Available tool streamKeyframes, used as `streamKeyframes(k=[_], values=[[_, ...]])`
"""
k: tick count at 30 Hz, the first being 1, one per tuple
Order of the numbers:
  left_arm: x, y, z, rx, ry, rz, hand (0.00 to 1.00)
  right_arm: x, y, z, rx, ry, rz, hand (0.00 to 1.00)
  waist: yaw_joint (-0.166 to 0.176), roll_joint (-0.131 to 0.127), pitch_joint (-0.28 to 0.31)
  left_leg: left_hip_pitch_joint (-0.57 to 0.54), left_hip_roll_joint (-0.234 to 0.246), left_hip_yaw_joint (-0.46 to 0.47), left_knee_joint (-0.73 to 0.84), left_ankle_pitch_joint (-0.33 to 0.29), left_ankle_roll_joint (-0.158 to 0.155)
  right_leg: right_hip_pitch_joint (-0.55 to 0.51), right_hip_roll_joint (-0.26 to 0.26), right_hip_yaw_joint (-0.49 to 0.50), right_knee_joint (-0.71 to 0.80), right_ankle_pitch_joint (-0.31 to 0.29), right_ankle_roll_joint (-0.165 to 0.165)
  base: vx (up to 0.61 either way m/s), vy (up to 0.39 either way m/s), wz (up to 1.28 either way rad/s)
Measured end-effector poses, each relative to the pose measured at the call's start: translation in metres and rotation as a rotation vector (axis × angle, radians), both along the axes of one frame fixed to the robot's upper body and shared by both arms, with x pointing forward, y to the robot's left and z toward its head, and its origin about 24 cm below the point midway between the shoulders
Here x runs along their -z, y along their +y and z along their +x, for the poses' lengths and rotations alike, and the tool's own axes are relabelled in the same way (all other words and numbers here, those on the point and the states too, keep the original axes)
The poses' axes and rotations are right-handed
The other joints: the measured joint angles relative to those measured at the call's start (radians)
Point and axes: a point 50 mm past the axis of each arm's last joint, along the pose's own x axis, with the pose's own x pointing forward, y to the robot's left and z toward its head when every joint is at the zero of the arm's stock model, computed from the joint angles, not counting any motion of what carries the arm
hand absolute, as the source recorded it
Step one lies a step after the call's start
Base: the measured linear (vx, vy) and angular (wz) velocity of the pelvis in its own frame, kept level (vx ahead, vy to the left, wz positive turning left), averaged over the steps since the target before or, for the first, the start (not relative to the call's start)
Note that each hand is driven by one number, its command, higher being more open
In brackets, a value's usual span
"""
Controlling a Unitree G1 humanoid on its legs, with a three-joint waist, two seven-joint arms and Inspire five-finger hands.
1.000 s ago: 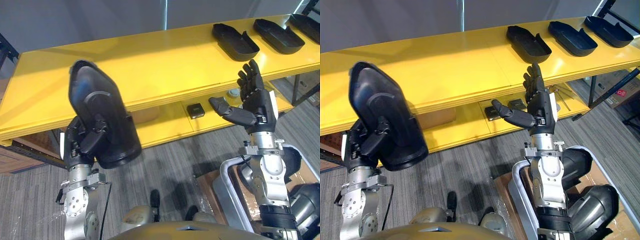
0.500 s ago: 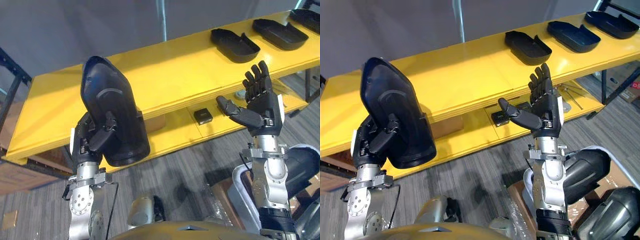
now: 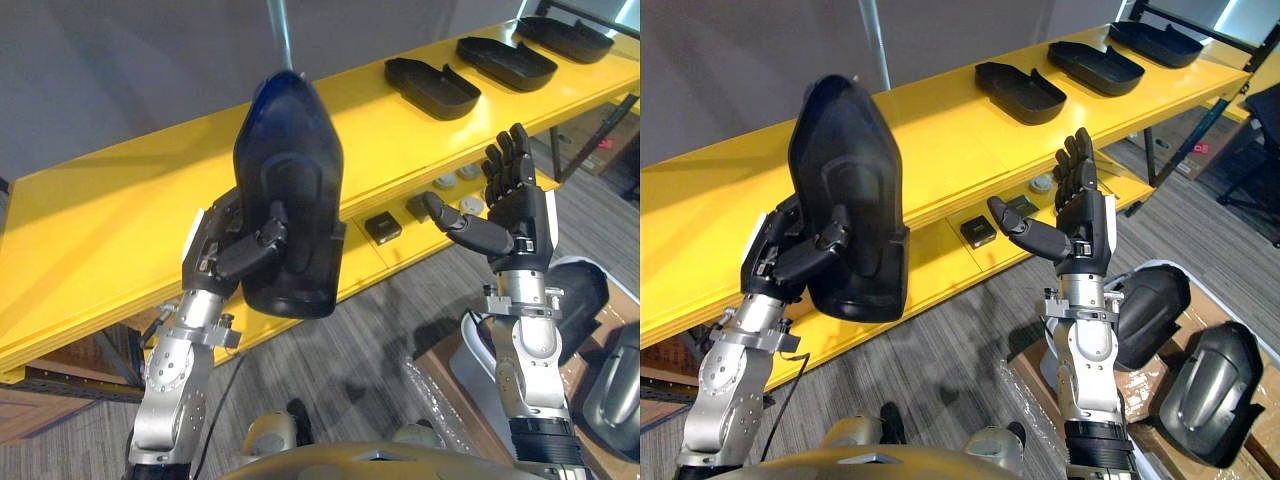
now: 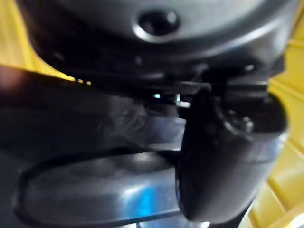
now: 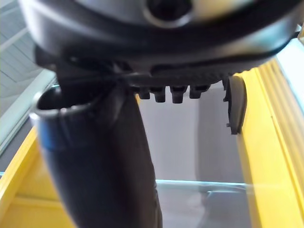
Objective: Walk over and take three plastic housings, then place them on the shelf
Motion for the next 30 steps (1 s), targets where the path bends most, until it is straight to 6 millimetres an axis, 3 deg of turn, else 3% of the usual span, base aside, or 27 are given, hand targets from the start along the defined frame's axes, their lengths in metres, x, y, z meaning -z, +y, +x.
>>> streamKeyframes(k=[5,9,13,19,27,30], values=[[-0.006,-0.007,0.014,-0.015,0.027,-0.016,0.0,0.011,-0.004,-0.005,0.021,0.08,0.008,1.0,-0.041,0.011,-0.006,-0.004,0.041,0.037,-0.002,0.015,-0.017,-0.034,0.042,0.036,-0.013,0.007,0.004,-0.02,-0.051,-0.3],[-0.012,0.002,0.04,-0.141,0.037,-0.033,0.0,0.014,-0.006,-0.01,0.02,0.109,0.01,1.0,-0.063,0.013,-0.007,0.002,0.066,0.06,-0.024,0.037,-0.026,-0.052,0.073,0.061,-0.031,0.029,0.004,0.02,-0.056,-0.25],[-0.028,0.028,0.076,-0.381,0.034,-0.07,0.0,0.014,0.0,-0.01,-0.029,0.115,0.012,1.0,-0.094,0.013,-0.007,0.008,0.062,0.083,-0.081,0.071,-0.028,-0.088,0.081,0.083,-0.028,0.035,-0.004,0.0,-0.015,-0.12],[-0.043,0.067,0.105,-0.633,0.062,-0.084,0.0,0.023,0.016,-0.012,-0.127,0.16,0.001,1.0,-0.122,0.015,-0.006,0.044,0.044,0.105,-0.165,0.116,-0.03,-0.102,0.085,0.102,-0.026,0.036,-0.006,-0.01,-0.004,-0.09],[-0.083,0.082,0.131,-0.702,0.036,-0.108,0.0,0.032,0.034,-0.014,-0.217,0.204,-0.007,1.0,-0.136,0.042,0.019,0.058,0.025,0.119,-0.231,0.159,-0.023,-0.136,0.08,0.123,0.002,0.031,-0.008,-0.01,0.011,-0.03],[-0.084,0.097,0.14,-0.753,0.11,-0.107,0.0,0.037,0.04,-0.015,-0.242,0.239,-0.001,1.0,-0.154,0.053,0.041,0.073,0.021,0.123,-0.267,0.181,-0.024,-0.142,0.085,0.127,0.01,0.026,-0.011,-0.04,0.009,-0.03]])
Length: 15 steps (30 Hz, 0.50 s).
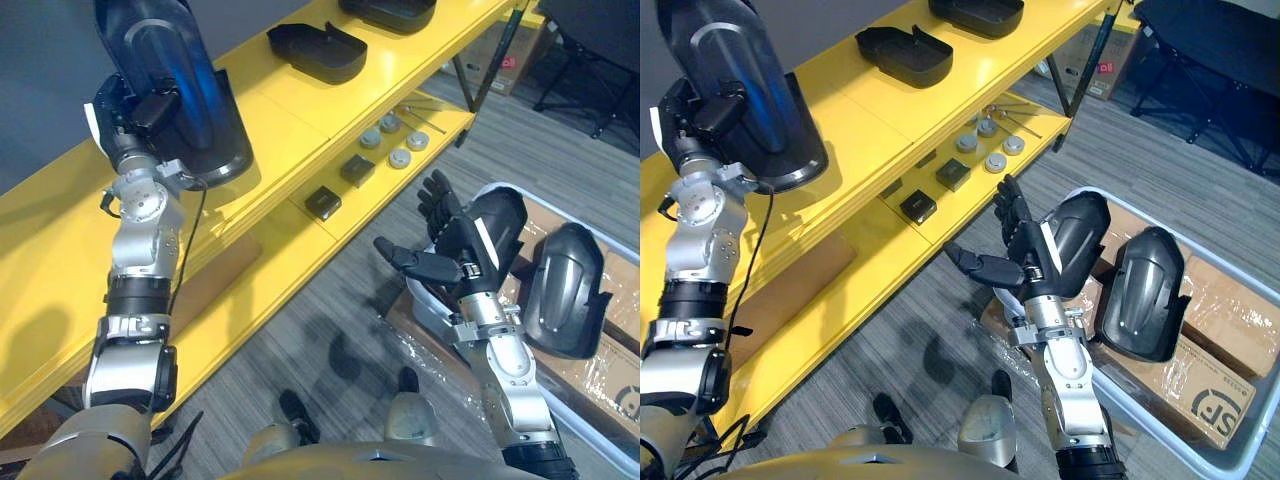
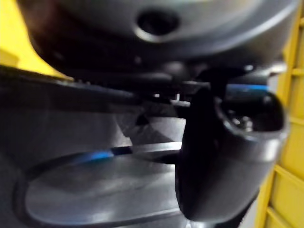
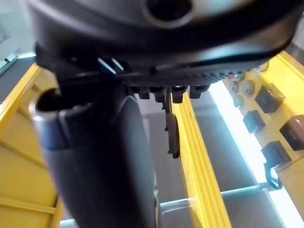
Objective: Walk over and take three plastic housings, then place them on the shelf
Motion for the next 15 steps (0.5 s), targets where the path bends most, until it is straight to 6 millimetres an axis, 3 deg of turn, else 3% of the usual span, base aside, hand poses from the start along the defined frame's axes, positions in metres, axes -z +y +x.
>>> streamKeyframes(k=[8,15], values=[[0.024,0.017,0.007,-0.146,0.166,-0.104,0.0,0.004,0.01,-0.007,-0.014,0.045,0.018,1.0,-0.022,0.001,0.048,-0.024,-0.001,0.002,-0.017,0.02,0.004,-0.045,0.004,0.01,0.025,-0.003,-0.003,0.0,0.0,0.0],[-0.008,0.021,0.011,-0.21,0.097,-0.096,0.0,0.005,0.013,-0.01,-0.007,0.048,0.035,1.0,-0.025,0.001,0.099,-0.033,-0.001,0.003,-0.011,0.022,0.006,-0.058,0.003,0.023,0.039,-0.005,-0.004,0.0,0.001,0.0]])
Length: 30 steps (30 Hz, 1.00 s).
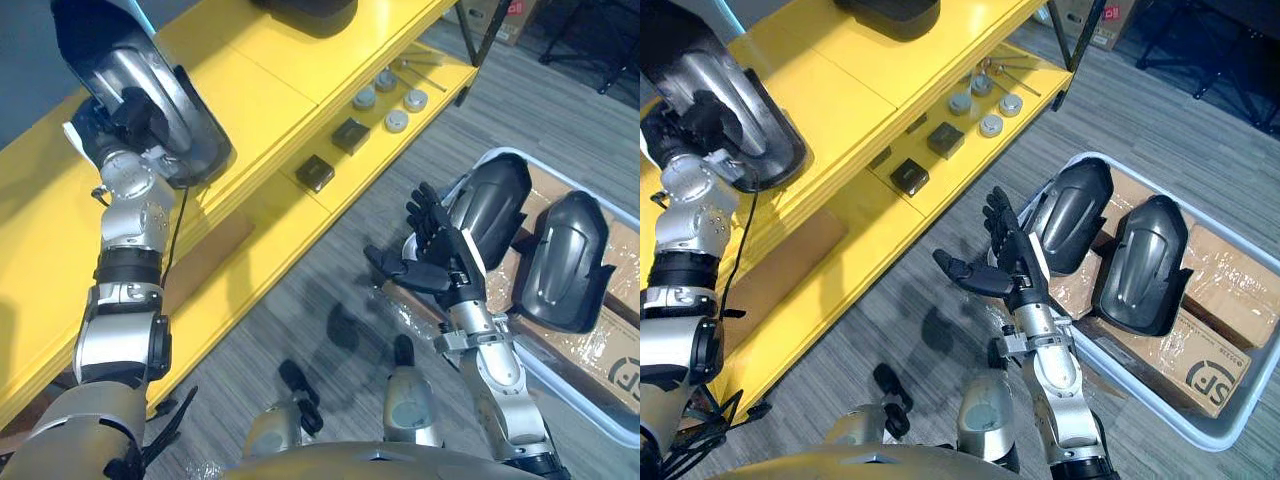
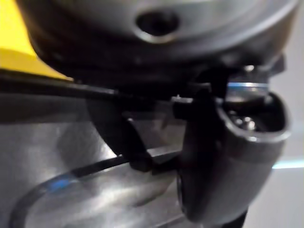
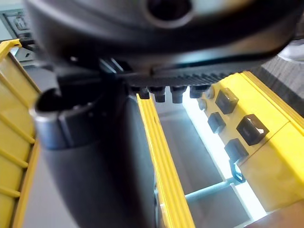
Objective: Walk over and take three plastic housings, then place them on the shelf
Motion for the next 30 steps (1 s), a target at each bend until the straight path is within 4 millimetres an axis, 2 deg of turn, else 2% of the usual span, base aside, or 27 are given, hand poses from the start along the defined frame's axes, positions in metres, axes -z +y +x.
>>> streamKeyframes(k=[2,3,10,13,18,23,28,30], values=[[-0.001,0.0,0.001,0.004,0.013,0.001,0.0,0.002,0.0,-0.002,0.0,0.011,0.001,1.0,0.0,0.001,0.001,0.001,0.0,0.0,0.0,0.0,0.0,0.0,0.0,0.001,0.001,0.0,0.0,0.0,0.0,0.0],[0.0,0.0,0.001,0.006,0.022,0.001,1.0,0.003,0.001,-0.003,-0.001,0.014,0.001,1.0,0.0,0.001,0.001,0.001,0.0,0.0,0.0,0.0,0.0,0.0,0.0,0.001,0.001,0.0,0.0,0.0,0.0,0.0],[0.023,0.016,0.0,-0.024,0.169,-0.018,1.0,0.003,0.004,-0.003,-0.023,0.017,-0.003,1.0,0.001,0.004,0.011,0.01,0.001,0.001,0.004,0.0,0.0,0.0,-0.002,0.007,0.021,-0.012,-0.001,0.0,0.0,0.0],[0.035,0.021,-0.001,-0.046,0.233,-0.039,1.0,0.003,0.007,-0.002,-0.036,0.022,-0.007,1.0,0.004,-0.004,0.019,0.01,0.006,-0.001,0.014,-0.001,-0.002,-0.001,-0.002,0.007,0.036,-0.022,-0.003,0.0,0.0,0.0],[0.032,0.035,-0.007,-0.111,0.262,-0.004,1.0,0.003,0.009,-0.002,-0.051,0.03,-0.003,1.0,0.0,-0.005,0.02,0.01,0.007,-0.002,0.016,-0.003,-0.004,-0.006,-0.002,0.008,0.047,-0.028,-0.003,0.0,0.0,0.0],[0.038,0.048,-0.014,-0.196,0.284,-0.059,1.0,0.002,0.01,-0.002,-0.055,0.028,0.028,1.0,0.004,-0.005,0.021,0.01,0.008,-0.002,0.017,-0.003,-0.004,-0.006,-0.002,0.008,0.048,-0.029,-0.003,0.0,0.0,0.0],[0.034,0.051,-0.014,-0.199,0.232,-0.064,1.0,0.0,0.012,-0.001,-0.067,0.019,0.029,1.0,0.006,-0.006,0.021,0.01,0.008,-0.005,0.019,-0.004,-0.004,-0.004,-0.003,0.006,0.049,-0.029,-0.004,0.0,0.0,0.0],[0.028,0.048,-0.011,-0.13,0.187,-0.029,1.0,-0.002,0.012,0.001,-0.07,0.01,0.029,1.0,0.005,-0.006,0.021,0.01,0.008,-0.007,0.02,-0.004,-0.004,-0.003,-0.003,0.005,0.05,-0.03,-0.004,0.0,0.0,0.0]])
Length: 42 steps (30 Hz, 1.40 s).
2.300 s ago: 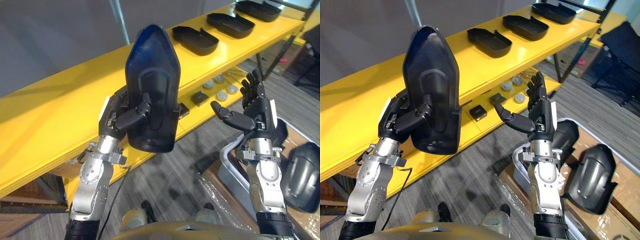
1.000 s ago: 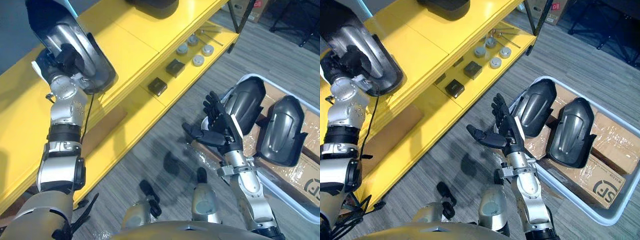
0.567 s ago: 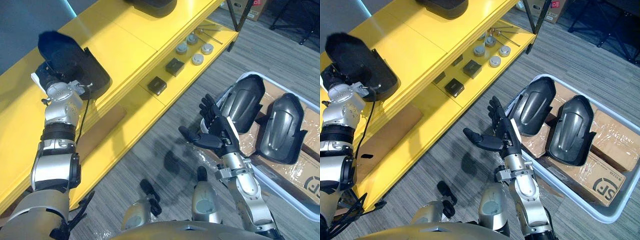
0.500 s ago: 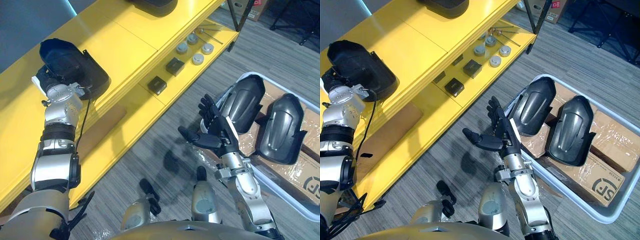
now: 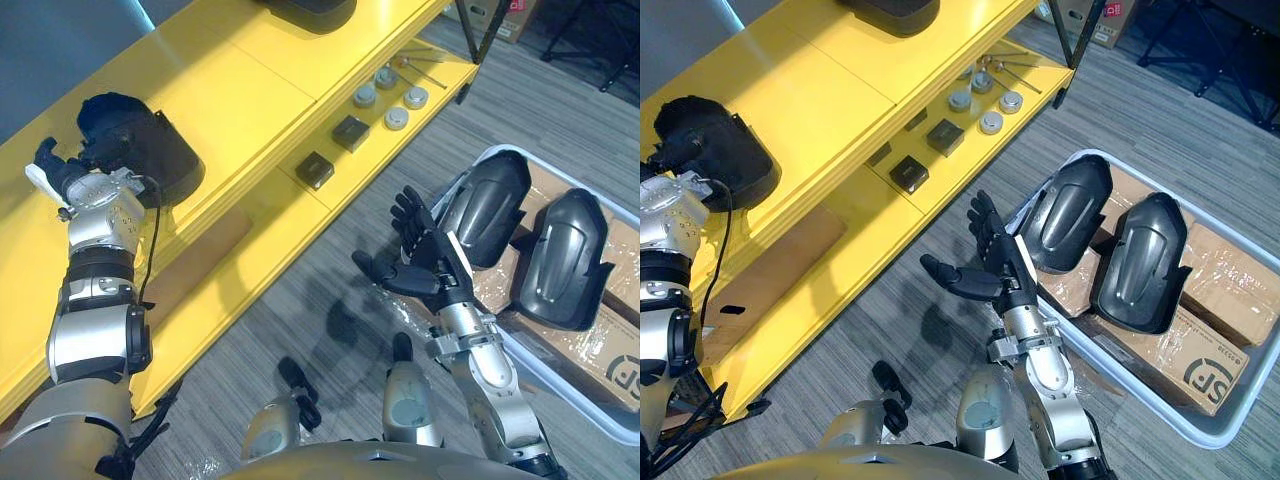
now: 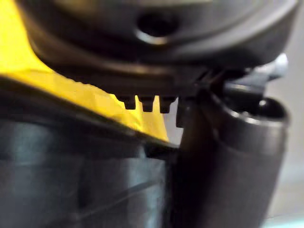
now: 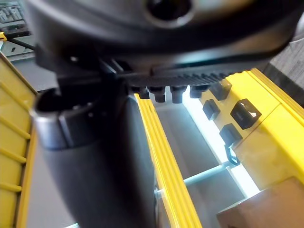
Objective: Walk over and take three plastic housings, then place them on the shelf
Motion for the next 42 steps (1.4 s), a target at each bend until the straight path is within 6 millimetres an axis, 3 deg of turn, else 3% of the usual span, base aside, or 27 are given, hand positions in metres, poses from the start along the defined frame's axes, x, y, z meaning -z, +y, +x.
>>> streamKeyframes(k=[3,6,7,9,12,14,16,19,21,22,24,27,29,32,35,42], values=[[-0.009,-0.008,0.005,0.089,-0.065,0.006,1.0,-0.004,0.001,0.003,-0.006,-0.018,0.001,1.0,0.001,0.0,0.0,0.0,0.0,-0.003,0.0,0.0,0.001,0.004,0.0,-0.004,-0.002,0.001,0.001,0.0,-0.001,0.02],[-0.034,-0.023,0.009,0.208,-0.232,0.03,1.0,-0.005,0.002,0.004,-0.03,-0.028,-0.002,1.0,0.002,0.0,0.0,0.007,0.0,-0.015,-0.001,0.001,0.001,0.023,0.0,-0.018,-0.01,0.002,0.002,0.02,-0.003,0.11],[-0.052,-0.033,0.007,0.271,-0.344,0.053,1.0,-0.006,0.003,0.004,-0.049,-0.036,-0.005,1.0,0.003,0.0,0.0,0.015,-0.001,-0.021,-0.004,0.001,0.001,0.039,0.0,-0.028,-0.02,0.004,0.004,0.03,-0.001,0.11],[-0.091,-0.055,-0.004,0.39,-0.566,0.15,1.0,-0.013,0.007,0.009,-0.096,-0.072,-0.013,1.0,0.013,0.0,-0.001,0.045,-0.003,-0.024,-0.016,0.001,0.001,0.072,0.001,-0.035,-0.03,0.004,0.004,0.04,0.005,0.05],[-0.133,-0.084,-0.029,0.509,-0.81,0.26,1.0,-0.027,0.016,0.017,-0.162,-0.144,-0.028,1.0,0.03,0.006,-0.005,0.074,-0.006,-0.034,-0.03,0.001,0.0,0.115,0.003,-0.055,-0.054,0.005,0.006,0.02,0.007,0.07],[-0.137,-0.093,-0.044,0.536,-0.87,0.312,1.0,-0.038,0.022,0.017,-0.209,-0.193,-0.043,1.0,0.034,0.019,-0.022,0.08,-0.009,-0.043,-0.044,0.006,-0.003,0.129,0.004,-0.067,-0.067,0.007,0.01,0.02,0.01,0.16],[-0.126,-0.095,-0.056,0.548,-0.864,0.345,1.0,-0.052,0.029,0.015,-0.277,-0.258,-0.062,1.0,0.05,0.039,-0.041,0.096,-0.011,-0.048,-0.058,0.009,-0.005,0.152,0.005,-0.079,-0.083,0.01,0.014,0.05,0.011,0.14],[-0.082,-0.09,-0.065,0.478,-0.752,0.357,1.0,-0.062,0.041,0.016,-0.36,-0.3,-0.034,1.0,0.077,0.049,-0.104,0.103,-0.011,-0.079,-0.07,0.013,-0.008,0.19,0.009,-0.117,-0.11,0.01,0.015,0.07,0.007,0.28],[-0.044,-0.079,-0.078,0.397,-0.647,0.339,1.0,-0.064,0.047,0.016,-0.402,-0.302,-0.029,1.0,0.103,0.032,-0.124,0.112,-0.011,-0.108,-0.078,0.02,-0.011,0.226,0.013,-0.152,-0.13,0.01,0.015,0.02,0.002,0.34],[-0.035,-0.076,-0.083,0.376,-0.623,0.329,1.0,-0.063,0.047,0.016,-0.408,-0.297,-0.027,1.0,0.113,0.027,-0.126,0.112,-0.011,-0.116,-0.079,0.022,-0.011,0.231,0.013,-0.16,-0.133,0.01,0.015,0.01,0.003,0.42],[0.004,-0.071,-0.107,0.305,-0.542,0.24,1.0,-0.06,0.05,0.017,-0.428,-0.262,-0.009,1.0,0.15,0.003,-0.14,0.109,-0.014,-0.146,-0.082,0.026,-0.011,0.252,0.013,-0.193,-0.149,0.01,0.016,0.0,0.007,0.38],[0.037,-0.075,-0.134,0.272,-0.453,0.172,1.0,-0.055,0.051,0.019,-0.427,-0.236,-0.008,1.0,0.192,-0.022,-0.154,0.107,-0.021,-0.181,-0.082,0.027,-0.011,0.282,0.01,-0.23,-0.163,0.009,0.016,0.01,0.008,0.39],[0.06,-0.08,-0.16,0.258,-0.361,0.161,1.0,-0.041,0.057,0.027,-0.407,-0.16,-0.026,1.0,0.228,-0.036,-0.163,0.104,-0.032,-0.22,-0.083,0.03,-0.008,0.307,0.001,-0.271,-0.16,-0.003,0.013,0.0,0.019,0.53],[0.066,-0.087,-0.176,0.317,-0.32,0.18,1.0,-0.02,0.061,0.035,-0.36,-0.039,-0.043,1.0,0.255,-0.034,-0.165,0.09,-0.04,-0.248,-0.085,0.035,-0.01,0.313,-0.003,-0.3,-0.16,-0.005,0.011,-0.04,0.038,0.32],[0.07,-0.093,-0.18,0.37,-0.308,0.167,1.0,-0.005,0.061,0.04,-0.302,0.034,-0.092,1.0,0.276,-0.025,-0.173,0.087,-0.041,-0.257,-0.087,0.041,-0.011,0.314,-0.005,-0.309,-0.159,-0.005,0.011,-0.04,0.023,0.1],[0.088,-0.114,-0.185,0.482,-0.308,0.011,1.0,0.005,0.056,0.06,-0.178,0.091,-0.155,1.0,0.286,-0.01,-0.184,0.05,-0.035,-0.291,-0.087,0.061,-0.014,0.295,0.002,-0.342,-0.149,-0.006,0.01,-0.03,0.004,0.14]])
